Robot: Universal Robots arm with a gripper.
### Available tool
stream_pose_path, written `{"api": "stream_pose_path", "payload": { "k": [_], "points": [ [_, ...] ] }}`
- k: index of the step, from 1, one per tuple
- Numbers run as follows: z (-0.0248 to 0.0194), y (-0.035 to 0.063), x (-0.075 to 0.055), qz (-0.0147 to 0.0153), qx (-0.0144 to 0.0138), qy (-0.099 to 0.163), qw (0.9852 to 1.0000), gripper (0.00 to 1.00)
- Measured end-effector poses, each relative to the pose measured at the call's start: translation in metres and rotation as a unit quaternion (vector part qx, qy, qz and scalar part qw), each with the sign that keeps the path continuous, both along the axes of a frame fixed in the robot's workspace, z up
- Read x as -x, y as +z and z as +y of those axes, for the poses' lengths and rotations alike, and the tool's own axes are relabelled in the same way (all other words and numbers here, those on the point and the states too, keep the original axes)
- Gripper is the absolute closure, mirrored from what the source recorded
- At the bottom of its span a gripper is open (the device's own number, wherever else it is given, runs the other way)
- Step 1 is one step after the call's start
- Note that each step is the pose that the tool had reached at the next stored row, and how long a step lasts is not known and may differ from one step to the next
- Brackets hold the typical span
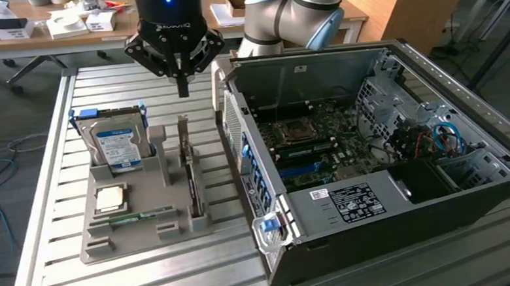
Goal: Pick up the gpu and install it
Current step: 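Reach for the gpu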
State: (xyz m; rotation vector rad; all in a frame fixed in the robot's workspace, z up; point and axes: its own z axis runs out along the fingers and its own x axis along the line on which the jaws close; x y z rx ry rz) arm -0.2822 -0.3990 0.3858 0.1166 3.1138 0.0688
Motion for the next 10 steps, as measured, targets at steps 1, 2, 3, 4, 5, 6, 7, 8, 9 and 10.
{"api": "stream_pose_path", "payload": {
  "k": [1, 2, 3, 4, 5, 6, 7, 8, 9, 10],
  "points": [
    [-0.0002, 0.0, 0.0001, 0.0, 0.0, 0.0, 1.0, 0.89],
    [-0.0004, -0.0001, 0.0002, -0.0001, -0.0001, 0.0, 1.0, 0.89],
    [-0.0009, -0.0001, 0.0001, 0.0, 0.0, 0.0, 1.0, 0.89],
    [-0.0017, 0.0, 0.0001, 0.0, 0.0, 0.0, 1.0, 0.89],
    [-0.0029, -0.0001, 0.0001, 0.0, 0.0, 0.0, 1.0, 0.89],
    [-0.0041, -0.0001, 0.0001, 0.0, -0.0001, 0.0, 1.0, 0.89],
    [-0.0055, -0.0001, 0.0001, -0.0001, 0.0, 0.0, 1.0, 0.89],
    [-0.007, 0.0, 0.0002, 0.0, 0.0, 0.0, 1.0, 0.89],
    [-0.0086, -0.0001, 0.0001, 0.0, 0.0, 0.0, 1.0, 0.89],
    [-0.0101, -0.0001, 0.0001, 0.0, -0.0001, 0.0, 1.0, 0.89]
  ]
}}
